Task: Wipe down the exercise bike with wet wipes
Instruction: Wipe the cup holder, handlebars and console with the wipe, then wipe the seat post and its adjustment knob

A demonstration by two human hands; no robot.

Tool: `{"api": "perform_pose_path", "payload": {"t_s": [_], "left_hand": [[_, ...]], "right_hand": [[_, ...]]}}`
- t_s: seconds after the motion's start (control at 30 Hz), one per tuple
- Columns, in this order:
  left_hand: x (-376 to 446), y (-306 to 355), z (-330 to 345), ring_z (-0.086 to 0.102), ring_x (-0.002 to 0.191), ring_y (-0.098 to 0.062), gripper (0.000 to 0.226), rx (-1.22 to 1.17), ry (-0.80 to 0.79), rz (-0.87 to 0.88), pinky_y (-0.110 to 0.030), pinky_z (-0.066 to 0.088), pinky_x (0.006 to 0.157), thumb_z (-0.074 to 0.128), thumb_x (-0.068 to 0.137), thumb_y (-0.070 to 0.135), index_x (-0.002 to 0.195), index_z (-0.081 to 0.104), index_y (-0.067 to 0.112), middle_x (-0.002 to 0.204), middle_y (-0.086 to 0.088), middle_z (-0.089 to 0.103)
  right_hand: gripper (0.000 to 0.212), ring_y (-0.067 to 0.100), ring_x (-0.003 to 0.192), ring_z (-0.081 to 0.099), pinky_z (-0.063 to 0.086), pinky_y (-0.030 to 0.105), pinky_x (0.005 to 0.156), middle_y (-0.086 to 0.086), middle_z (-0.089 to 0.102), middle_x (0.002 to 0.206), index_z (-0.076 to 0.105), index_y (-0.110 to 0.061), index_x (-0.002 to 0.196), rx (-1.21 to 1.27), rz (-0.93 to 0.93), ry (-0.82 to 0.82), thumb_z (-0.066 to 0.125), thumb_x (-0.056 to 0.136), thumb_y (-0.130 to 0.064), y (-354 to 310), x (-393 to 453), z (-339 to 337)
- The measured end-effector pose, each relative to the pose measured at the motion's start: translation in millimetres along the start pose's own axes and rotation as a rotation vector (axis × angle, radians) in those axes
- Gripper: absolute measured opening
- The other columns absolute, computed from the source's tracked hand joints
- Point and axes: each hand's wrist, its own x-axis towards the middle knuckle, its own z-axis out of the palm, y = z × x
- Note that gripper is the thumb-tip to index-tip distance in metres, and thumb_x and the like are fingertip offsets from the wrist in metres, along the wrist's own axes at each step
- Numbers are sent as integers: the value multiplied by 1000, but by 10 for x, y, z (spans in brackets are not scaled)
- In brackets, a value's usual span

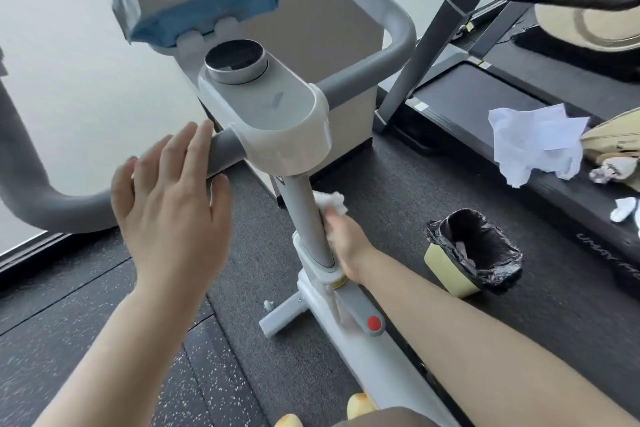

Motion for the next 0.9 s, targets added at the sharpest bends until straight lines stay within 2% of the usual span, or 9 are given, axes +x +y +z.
{"api": "perform_pose_path", "payload": {"t_s": [0.17, 0.27, 0.33, 0.43, 0.5, 0.57, 0.7, 0.8, 0.9], "left_hand": [[-210, 198, 95, 2, 149, -18, 73, -94, 17, -47, -37, -13, 117, 44, 87, 30, 154, 18, 21, 162, 1, 14], [-472, 335, 373, -11, 150, -17, 84, -207, -62, 42, -34, -14, 119, 49, 85, 22, 156, 5, 17, 163, 0, -6], [-707, 356, 689, -7, 150, -18, 91, -294, -212, 159, -33, -7, 121, 53, 84, 17, 155, -2, 19, 163, -1, -9], [-1015, 219, 1200, -2, 150, -12, 89, -366, -451, 268, -27, -1, 121, 55, 83, 13, 156, 4, 18, 163, 6, -5], [-1136, 78, 1466, -5, 149, -7, 84, -355, -572, 292, -24, -2, 120, 51, 86, 13, 156, 5, 21, 162, 13, -10], [-1190, -24, 1672, -15, 147, -4, 82, -341, -670, 352, -21, -6, 119, 49, 92, 15, 155, -2, 24, 157, 16, -25], [-1261, -162, 1947, -31, 140, -3, 88, -343, -816, 459, -30, -5, 121, 47, 97, 25, 148, -25, 26, 143, 13, -47], [-1304, -244, 2077, -27, 143, -5, 101, -407, -833, 506, -32, -1, 123, 53, 95, 36, 142, -37, 28, 148, 12, -42], [-1110, -205, 2248, -12, 149, -14, 118, -590, -720, 307, -34, 7, 122, 66, 84, 49, 146, -30, 21, 159, -1, -24]], "right_hand": [[51, 20, 106, 61, 43, 35, 99, 6, 66, 111, 63, -14, 120, 112, -112, -83, 40, 96, -52, -105, 8, -42], [47, 29, 115, 56, 41, 35, 97, 15, 64, 118, 60, -5, 121, -225, -13, 39, 34, 103, -40, 379, -74, -139], [40, 23, 126, 46, 33, 27, 99, 3, 56, 128, 51, -11, 131, -499, -30, 119, 31, 104, -32, 747, -138, -214], [48, 4, 144, 19, 2, 27, 119, -13, 27, 154, 28, -21, 150, -897, -184, 207, 18, 103, -30, 1201, -218, -309], [61, 13, 144, 25, 5, 34, 120, -3, 35, 153, 40, -17, 143, -1039, -79, 366, 7, 96, -37, 1518, -309, -327], [58, 22, 139, 37, 12, 37, 117, 6, 46, 146, 52, -12, 134, -1184, -56, 476, 18, 94, -36, 1717, -425, -215], [59, 29, 140, 35, 18, 47, 112, 15, 43, 147, 59, -4, 128, -1354, -154, 474, 73, 75, -26, 1794, -411, 145], [73, 25, 144, 28, 15, 48, 114, 9, 33, 154, 46, -6, 140, -1347, -90, 576, 73, 73, -18, 1846, -489, 112], [70, 25, 143, 29, 14, 48, 114, 10, 32, 154, 47, -6, 139, -1346, -20, 652, 71, 74, -15, 1958, -572, 17]]}}
